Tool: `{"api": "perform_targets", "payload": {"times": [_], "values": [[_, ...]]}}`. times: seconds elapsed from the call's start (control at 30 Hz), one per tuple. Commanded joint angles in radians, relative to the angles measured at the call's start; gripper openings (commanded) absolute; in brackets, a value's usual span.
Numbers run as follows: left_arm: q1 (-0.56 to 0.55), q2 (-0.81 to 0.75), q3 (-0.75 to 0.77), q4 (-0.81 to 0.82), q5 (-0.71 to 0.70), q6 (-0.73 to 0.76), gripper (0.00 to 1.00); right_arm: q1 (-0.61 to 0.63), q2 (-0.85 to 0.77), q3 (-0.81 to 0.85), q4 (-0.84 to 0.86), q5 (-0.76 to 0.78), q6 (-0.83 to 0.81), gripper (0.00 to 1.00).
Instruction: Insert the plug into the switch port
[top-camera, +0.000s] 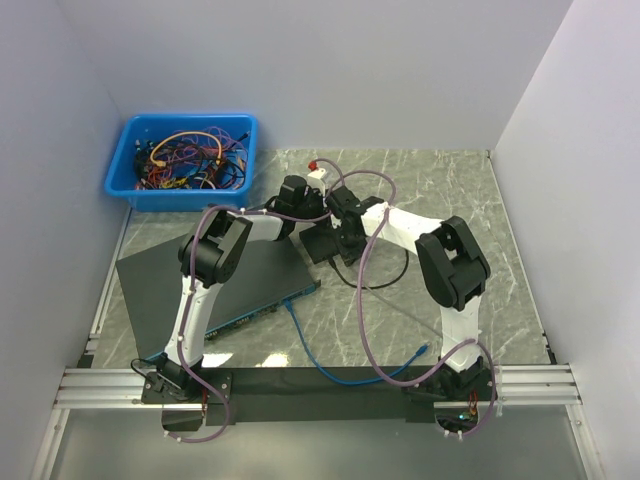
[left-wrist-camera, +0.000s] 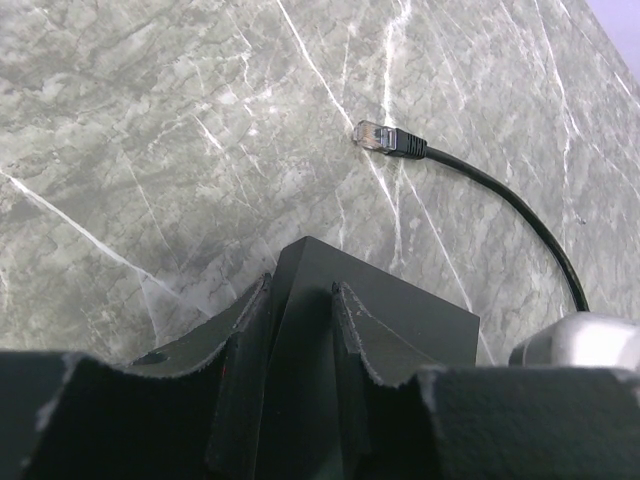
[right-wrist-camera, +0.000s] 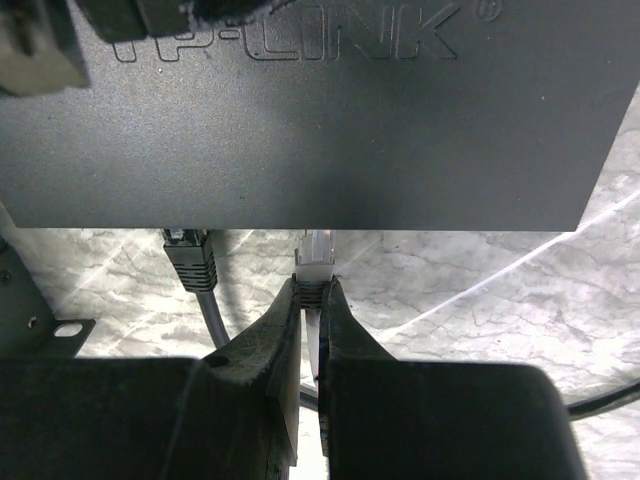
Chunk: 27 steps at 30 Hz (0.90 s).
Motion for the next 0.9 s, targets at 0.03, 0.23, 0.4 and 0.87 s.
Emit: {"api": "perform_targets", "payload": {"times": [0.03,0.23,0.4,0.87], "values": [[-0.06,0.022,-0.016,-0.194,0.158,0.014,0.33,-0.02,0.01,0.1,0.238,0.089,-0.046,0.0],[-0.063,0.039,-0.001,-0.207,0.17,0.023,0.33,-0.02,-0.009,0.091,0.288,0.085,-0.104,0.0],[-0.063,0.047,0.007,-0.208,0.182,0.02,0.33,-0.015,-0.023,0.071,0.342,0.043,-0.123,0.0],[-0.063,0.071,0.033,-0.216,0.196,0.017,0.32,-0.003,0.01,0.105,0.348,-0.003,-0.123,0.0]]}}
